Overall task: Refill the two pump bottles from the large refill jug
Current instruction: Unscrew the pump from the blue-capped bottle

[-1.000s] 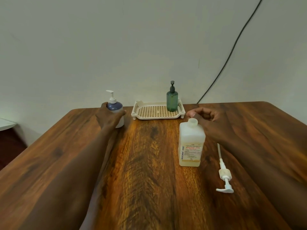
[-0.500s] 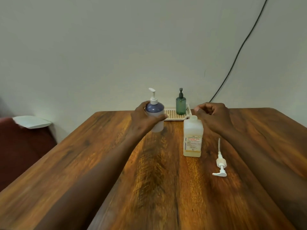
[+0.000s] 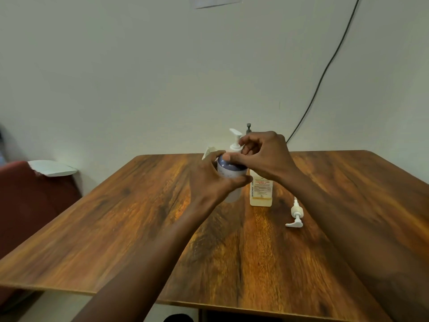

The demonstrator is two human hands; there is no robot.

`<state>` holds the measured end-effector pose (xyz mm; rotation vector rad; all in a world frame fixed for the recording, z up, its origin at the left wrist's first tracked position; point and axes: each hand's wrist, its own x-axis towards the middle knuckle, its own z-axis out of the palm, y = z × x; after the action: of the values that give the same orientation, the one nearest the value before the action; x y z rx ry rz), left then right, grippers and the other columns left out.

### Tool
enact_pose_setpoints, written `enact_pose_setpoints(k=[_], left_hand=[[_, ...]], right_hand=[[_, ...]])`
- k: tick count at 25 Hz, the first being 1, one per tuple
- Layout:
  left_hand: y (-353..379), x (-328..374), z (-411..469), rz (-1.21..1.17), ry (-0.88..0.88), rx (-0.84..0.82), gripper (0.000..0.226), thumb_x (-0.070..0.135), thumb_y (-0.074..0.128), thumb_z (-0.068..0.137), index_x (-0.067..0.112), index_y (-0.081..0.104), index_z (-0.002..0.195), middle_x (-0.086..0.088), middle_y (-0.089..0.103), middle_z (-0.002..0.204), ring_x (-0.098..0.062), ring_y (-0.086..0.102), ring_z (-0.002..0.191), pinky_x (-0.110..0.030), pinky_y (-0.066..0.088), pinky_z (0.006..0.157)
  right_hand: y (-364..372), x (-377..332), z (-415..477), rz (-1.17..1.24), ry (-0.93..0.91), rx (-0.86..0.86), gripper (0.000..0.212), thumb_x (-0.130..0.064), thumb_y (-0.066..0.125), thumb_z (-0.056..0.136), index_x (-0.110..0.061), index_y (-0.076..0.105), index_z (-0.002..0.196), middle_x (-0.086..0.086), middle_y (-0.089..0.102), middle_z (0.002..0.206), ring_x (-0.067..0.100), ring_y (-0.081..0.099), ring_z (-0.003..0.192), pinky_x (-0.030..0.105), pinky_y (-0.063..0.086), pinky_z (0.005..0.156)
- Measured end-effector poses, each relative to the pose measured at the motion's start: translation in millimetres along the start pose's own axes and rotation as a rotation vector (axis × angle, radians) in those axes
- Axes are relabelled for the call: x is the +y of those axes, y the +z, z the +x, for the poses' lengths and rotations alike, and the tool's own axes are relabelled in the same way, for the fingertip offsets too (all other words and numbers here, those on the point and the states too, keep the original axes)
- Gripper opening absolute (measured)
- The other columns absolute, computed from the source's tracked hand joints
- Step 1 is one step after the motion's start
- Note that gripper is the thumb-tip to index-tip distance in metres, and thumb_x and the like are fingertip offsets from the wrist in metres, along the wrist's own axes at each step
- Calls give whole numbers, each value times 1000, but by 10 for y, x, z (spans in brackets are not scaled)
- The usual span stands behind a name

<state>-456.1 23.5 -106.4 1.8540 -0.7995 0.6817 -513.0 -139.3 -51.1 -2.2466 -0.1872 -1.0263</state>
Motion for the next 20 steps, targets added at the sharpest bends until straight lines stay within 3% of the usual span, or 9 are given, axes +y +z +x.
enact_pose_setpoints(k=[4, 6, 9, 11, 13, 14, 17, 18, 20], left_hand=[[-73, 57, -204, -46, 24, -46, 56, 48, 96, 61, 31, 71, 109, 19, 70, 90, 5, 68, 80, -12, 54, 64], [-93, 19, -264, -116, 13, -114, 55, 41, 98, 62, 31, 72, 110, 20, 72, 94, 4, 69, 86, -13, 54, 66], [-160, -109, -300, -174, 30, -201, 70, 47, 95, 62, 28, 69, 124, 18, 72, 107, 5, 68, 97, -13, 55, 74], [-202, -176, -329, -180, 30, -192, 75, 54, 92, 62, 28, 67, 128, 20, 71, 110, 4, 68, 98, -13, 55, 76], [-215, -192, -376, -166, 30, -155, 71, 55, 91, 62, 33, 66, 125, 24, 69, 107, 5, 68, 96, -13, 56, 75], [-213, -188, -401, -149, 23, -129, 67, 55, 91, 63, 36, 65, 122, 26, 68, 104, 6, 68, 94, -14, 57, 74], [-198, -184, -438, -107, 27, -92, 62, 49, 93, 63, 40, 64, 117, 26, 67, 97, 8, 67, 89, -13, 57, 70], [-195, -198, -435, -101, 33, -94, 62, 48, 94, 64, 38, 65, 118, 23, 69, 97, 7, 67, 88, -14, 57, 70], [-217, -249, -417, -100, 30, -110, 66, 51, 92, 65, 34, 66, 122, 16, 72, 104, 4, 68, 90, -16, 58, 72]], right_hand=[[44, 47, -127, 27, -41, -30, 39, -52, 86, 74, -14, 77, 77, -4, 69, 65, 6, 63, 60, 14, 46, 55], [62, 61, -189, 2, -61, -89, 39, -52, 81, 78, -14, 78, 80, -4, 70, 69, 9, 63, 63, 19, 48, 55], [33, 37, -248, 156, 3, -272, 19, -31, 78, 89, -19, 78, 104, -12, 72, 92, 4, 67, 82, 18, 54, 69], [2, -2, -286, 330, 105, -417, 37, -18, 73, 94, -23, 66, 130, -16, 70, 111, 1, 67, 101, 14, 56, 81], [34, -47, -301, 275, 174, -420, 65, -28, 77, 91, -25, 48, 150, -17, 63, 119, -3, 61, 106, 6, 51, 80], [90, -74, -305, 183, 178, -359, 70, -39, 80, 86, -26, 51, 147, -17, 63, 115, -4, 62, 100, 5, 50, 74], [299, -120, -336, 7, 137, -115, 49, -60, 85, 71, -23, 73, 101, -14, 69, 84, -3, 63, 72, 7, 46, 58], [341, -131, -340, -6, 122, -97, 45, -57, 85, 73, -20, 74, 95, -12, 69, 81, -1, 64, 71, 8, 46, 57], [355, -141, -307, 75, 128, -165, 32, -38, 84, 83, -20, 74, 107, -11, 72, 90, 6, 70, 84, 11, 53, 67]])
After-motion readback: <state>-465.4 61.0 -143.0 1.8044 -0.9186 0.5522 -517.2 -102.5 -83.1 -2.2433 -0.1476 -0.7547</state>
